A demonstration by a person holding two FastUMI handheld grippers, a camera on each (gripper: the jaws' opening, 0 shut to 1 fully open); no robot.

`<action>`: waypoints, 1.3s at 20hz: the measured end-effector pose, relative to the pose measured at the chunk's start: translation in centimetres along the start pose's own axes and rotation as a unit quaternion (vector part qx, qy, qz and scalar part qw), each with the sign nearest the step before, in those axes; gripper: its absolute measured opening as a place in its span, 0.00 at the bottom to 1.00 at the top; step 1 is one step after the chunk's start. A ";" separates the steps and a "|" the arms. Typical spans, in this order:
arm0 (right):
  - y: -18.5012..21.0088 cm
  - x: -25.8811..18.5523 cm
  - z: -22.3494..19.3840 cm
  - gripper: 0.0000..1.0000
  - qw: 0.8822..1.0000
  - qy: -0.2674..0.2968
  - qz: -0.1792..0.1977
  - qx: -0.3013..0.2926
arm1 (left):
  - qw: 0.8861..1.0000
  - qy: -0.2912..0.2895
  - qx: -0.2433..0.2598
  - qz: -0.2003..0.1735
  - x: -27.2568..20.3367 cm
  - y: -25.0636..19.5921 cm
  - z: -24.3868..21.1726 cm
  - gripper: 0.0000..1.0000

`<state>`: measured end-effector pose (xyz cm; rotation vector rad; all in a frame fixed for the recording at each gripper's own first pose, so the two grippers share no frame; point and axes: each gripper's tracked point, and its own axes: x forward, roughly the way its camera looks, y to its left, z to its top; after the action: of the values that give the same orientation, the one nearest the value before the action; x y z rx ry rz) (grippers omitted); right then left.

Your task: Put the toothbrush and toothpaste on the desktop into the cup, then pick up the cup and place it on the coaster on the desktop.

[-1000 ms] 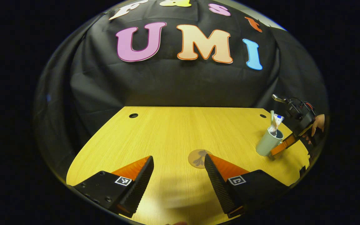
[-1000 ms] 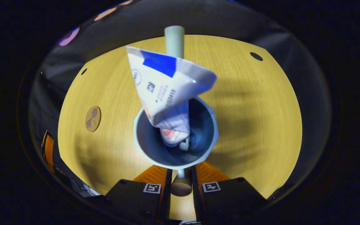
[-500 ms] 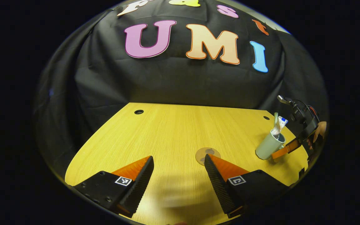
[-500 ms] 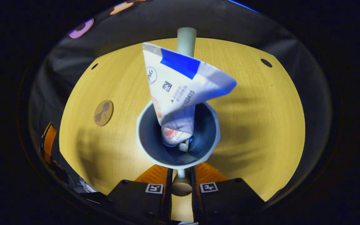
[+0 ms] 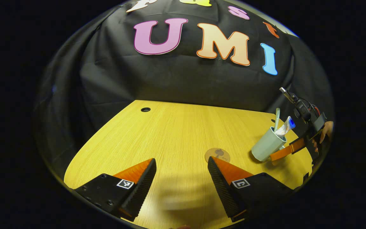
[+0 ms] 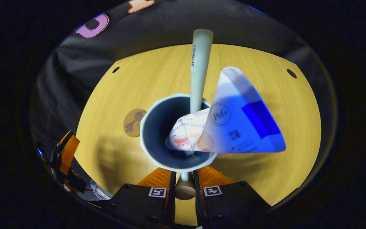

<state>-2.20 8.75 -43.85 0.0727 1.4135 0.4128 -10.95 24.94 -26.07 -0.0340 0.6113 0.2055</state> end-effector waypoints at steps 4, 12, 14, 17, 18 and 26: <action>0.3 0.1 0.1 0.28 1.000 -0.001 0.016 0.000 | 1.000 0.003 -0.010 0.005 0.2 0.9 -0.2 0.95; -0.1 0.0 0.1 0.23 0.999 -0.003 0.040 -0.032 | 1.000 0.009 -0.024 0.014 0.6 2.5 -0.8 0.96; -0.3 -0.1 0.3 0.28 0.998 -0.006 0.044 -0.035 | 0.999 0.009 -0.026 0.016 0.6 3.0 -0.8 0.96; -0.1 0.1 0.2 0.28 0.999 -0.003 0.045 -0.029 | 0.999 0.011 -0.030 0.020 0.6 3.5 -1.1 0.96; 0.0 0.0 0.1 0.28 0.999 -0.001 0.044 -0.029 | 0.999 0.013 -0.031 0.021 0.5 3.7 -1.1 0.96; 0.4 -0.1 0.2 0.28 0.998 0.002 0.057 -0.003 | 0.999 0.021 -0.035 0.033 0.6 4.9 -1.8 0.96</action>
<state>-2.10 9.17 -43.63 0.1478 1.4156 0.5117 -12.49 29.71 -27.78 -0.0864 0.6472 0.2915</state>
